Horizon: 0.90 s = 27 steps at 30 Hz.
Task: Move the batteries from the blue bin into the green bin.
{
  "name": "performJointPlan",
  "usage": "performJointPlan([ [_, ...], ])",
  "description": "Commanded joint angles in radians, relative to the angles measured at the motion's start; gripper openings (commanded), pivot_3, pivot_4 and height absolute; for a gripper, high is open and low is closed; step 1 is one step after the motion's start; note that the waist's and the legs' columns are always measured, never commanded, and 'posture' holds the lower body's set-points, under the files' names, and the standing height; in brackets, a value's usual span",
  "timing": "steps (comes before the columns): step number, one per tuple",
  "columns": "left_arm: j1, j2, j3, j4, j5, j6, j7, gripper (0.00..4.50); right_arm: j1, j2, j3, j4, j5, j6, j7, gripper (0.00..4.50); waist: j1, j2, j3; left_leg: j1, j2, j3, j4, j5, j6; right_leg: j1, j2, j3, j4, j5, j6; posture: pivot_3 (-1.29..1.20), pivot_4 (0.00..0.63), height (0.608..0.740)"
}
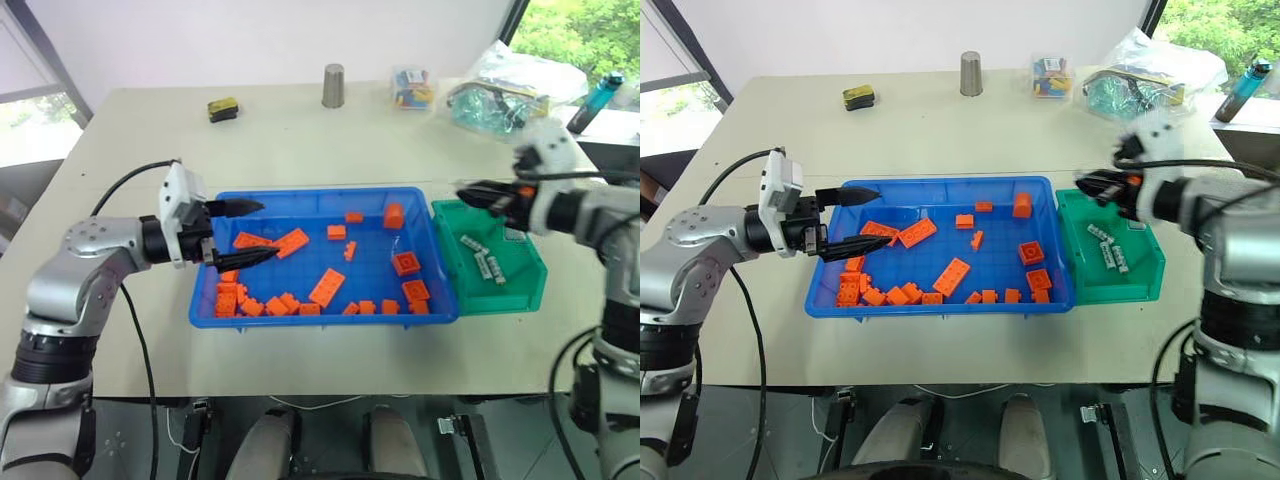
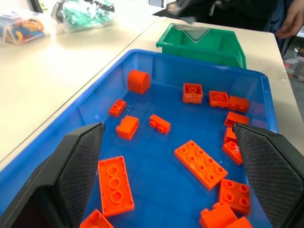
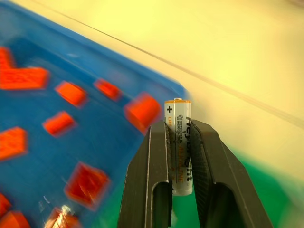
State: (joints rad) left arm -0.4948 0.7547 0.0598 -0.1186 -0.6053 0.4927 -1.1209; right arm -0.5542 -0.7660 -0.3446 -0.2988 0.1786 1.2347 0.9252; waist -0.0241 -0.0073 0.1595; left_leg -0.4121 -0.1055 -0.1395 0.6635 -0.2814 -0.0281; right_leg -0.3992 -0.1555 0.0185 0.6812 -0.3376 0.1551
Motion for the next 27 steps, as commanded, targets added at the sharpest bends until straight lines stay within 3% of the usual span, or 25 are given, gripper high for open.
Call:
performJointPlan([
  [1, -0.045, -0.012, 0.003, 0.025, 0.008, -0.023, -0.02, 4.5, 0.052, -0.002, -0.058, -0.092, 0.048, 0.039, -0.053, 0.04, -0.001, 0.0, 0.0, 0.0, 0.0, 0.0, 0.0, 0.0, 0.0, 0.0, 0.0, 0.0, 0.0, 0.0, 0.0, 0.0, 0.15, 0.727],
  [2, -0.056, -0.018, 0.002, 0.037, 0.008, -0.024, -0.022, 4.5, 0.069, 0.005, -0.062, -0.101, 0.057, 0.043, -0.069, 0.04, -0.001, 0.0, 0.0, 0.0, 0.0, 0.0, 0.0, 0.0, 0.0, 0.0, 0.0, 0.0, 0.001, 0.0, 0.0, 0.0, 0.15, 0.727],
  [9, -0.09, -0.047, 0.008, 0.069, 0.008, -0.016, -0.018, 4.5, 0.135, 0.033, -0.088, -0.037, 0.064, -0.052, -0.196, 3.45, 0.004, 0.0, 0.0, 0.0, 0.0, 0.0, 0.001, 0.0, 0.0, 0.0, 0.0, 0.0, 0.001, 0.0, 0.0, 0.0, 0.15, 0.727],
  [13, -0.076, -0.042, 0.039, 0.068, -0.01, 0.011, 0.001, 4.5, 0.197, 0.01, -0.2, 0.008, 0.147, -0.191, -0.121, 3.45, 0.007, 0.0, 0.0, 0.0, 0.0, 0.0, 0.001, 0.0, 0.0, 0.001, 0.0, 0.0, 0.001, 0.0, 0.0, 0.0, 0.15, 0.727],
  [18, -0.039, 0.049, 0.112, 0.118, -0.026, 0.044, -0.046, 4.5, 0.358, -0.098, -0.382, 0.095, 0.294, -0.357, 0.133, 3.45, 0.005, 0.0, 0.0, 0.0, 0.0, 0.0, 0.001, 0.0, 0.0, 0.001, 0.0, 0.0, 0.001, 0.0, 0.0, 0.0, 0.15, 0.727],
  [23, -0.003, 0.165, 0.155, 0.184, -0.026, 0.055, -0.134, 4.5, 0.476, -0.245, -0.443, 0.256, 0.332, -0.444, 0.316, 3.45, 0.0, 0.0, 0.0, 0.003, 0.001, 0.001, 0.0, 0.0, 0.0, 0.003, 0.001, 0.0, 0.0, 0.0, 0.0, 0.0, 0.15, 0.727],
  [27, 0.014, 0.209, 0.164, 0.227, 0.004, 0.023, -0.162, 4.5, 0.522, -0.313, -0.419, 0.351, 0.32, -0.528, 0.378, 3.45, 0.003, 0.0, 0.0, 0.003, 0.001, 0.001, 0.0, 0.0, 0.001, 0.004, 0.001, 0.0, -0.001, 0.0, 0.0, 0.0, 0.15, 0.727],
])
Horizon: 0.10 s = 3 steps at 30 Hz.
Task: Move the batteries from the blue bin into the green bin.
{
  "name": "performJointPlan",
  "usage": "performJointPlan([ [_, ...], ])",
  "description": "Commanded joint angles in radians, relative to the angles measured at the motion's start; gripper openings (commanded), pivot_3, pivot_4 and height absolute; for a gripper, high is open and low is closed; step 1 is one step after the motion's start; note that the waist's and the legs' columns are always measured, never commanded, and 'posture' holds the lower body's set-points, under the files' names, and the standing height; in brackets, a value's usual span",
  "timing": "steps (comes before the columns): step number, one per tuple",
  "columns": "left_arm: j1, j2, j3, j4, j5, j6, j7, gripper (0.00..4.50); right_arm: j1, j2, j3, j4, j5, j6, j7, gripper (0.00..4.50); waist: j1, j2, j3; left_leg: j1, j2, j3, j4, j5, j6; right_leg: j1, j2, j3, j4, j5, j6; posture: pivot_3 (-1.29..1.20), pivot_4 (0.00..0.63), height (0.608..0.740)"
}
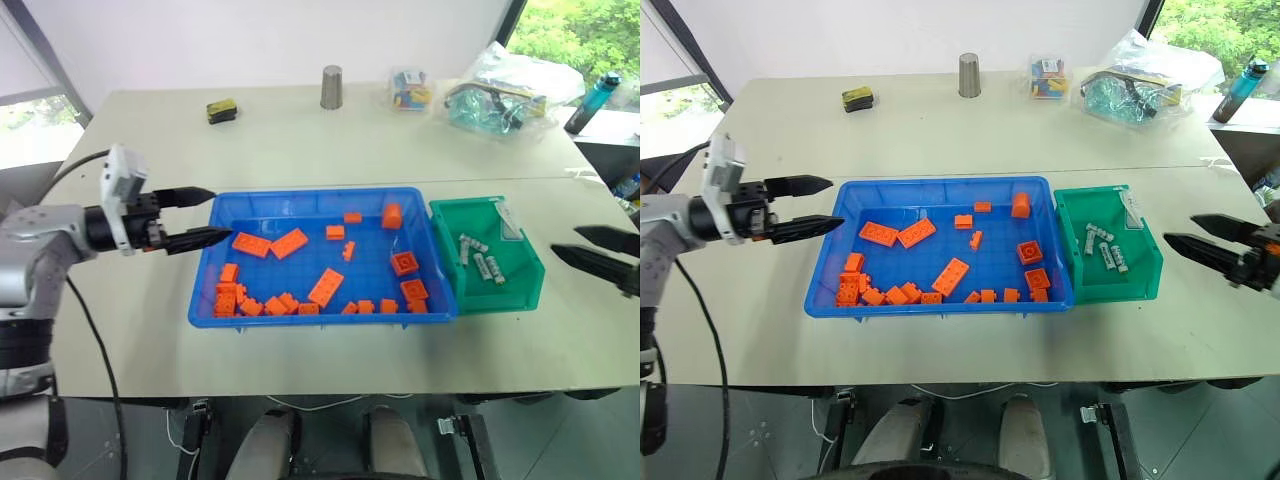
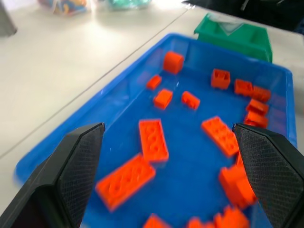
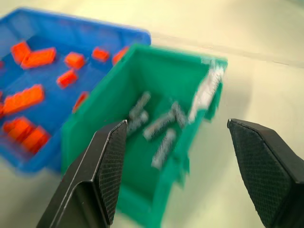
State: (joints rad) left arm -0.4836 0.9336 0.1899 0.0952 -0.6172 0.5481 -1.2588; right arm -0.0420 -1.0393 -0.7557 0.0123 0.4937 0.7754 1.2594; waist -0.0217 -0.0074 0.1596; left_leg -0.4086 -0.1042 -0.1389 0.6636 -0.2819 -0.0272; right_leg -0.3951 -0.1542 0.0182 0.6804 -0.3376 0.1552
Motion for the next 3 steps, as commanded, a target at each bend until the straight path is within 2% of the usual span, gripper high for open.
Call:
performJointPlan([
  [1, 0.01, 0.036, 0.036, 0.019, 0.024, -0.043, -0.026, 4.5, 0.013, -0.046, 0.007, 0.055, 0.0, -0.091, 0.049, 3.45, 0.001, 0.0, 0.0, 0.0, 0.0, 0.0, 0.0, 0.0, 0.0, 0.0, 0.0, 0.0, 0.0, 0.0, 0.0, 0.0, 0.15, 0.727],
  [3, 0.021, 0.041, 0.04, 0.025, 0.038, -0.064, -0.027, 4.5, 0.01, -0.051, 0.032, 0.071, -0.003, -0.119, 0.049, 3.45, 0.001, 0.0, 0.0, 0.0, 0.0, 0.0, 0.0, 0.0, 0.0, 0.0, 0.0, 0.0, 0.0, 0.0, 0.0, 0.0, 0.15, 0.727],
])
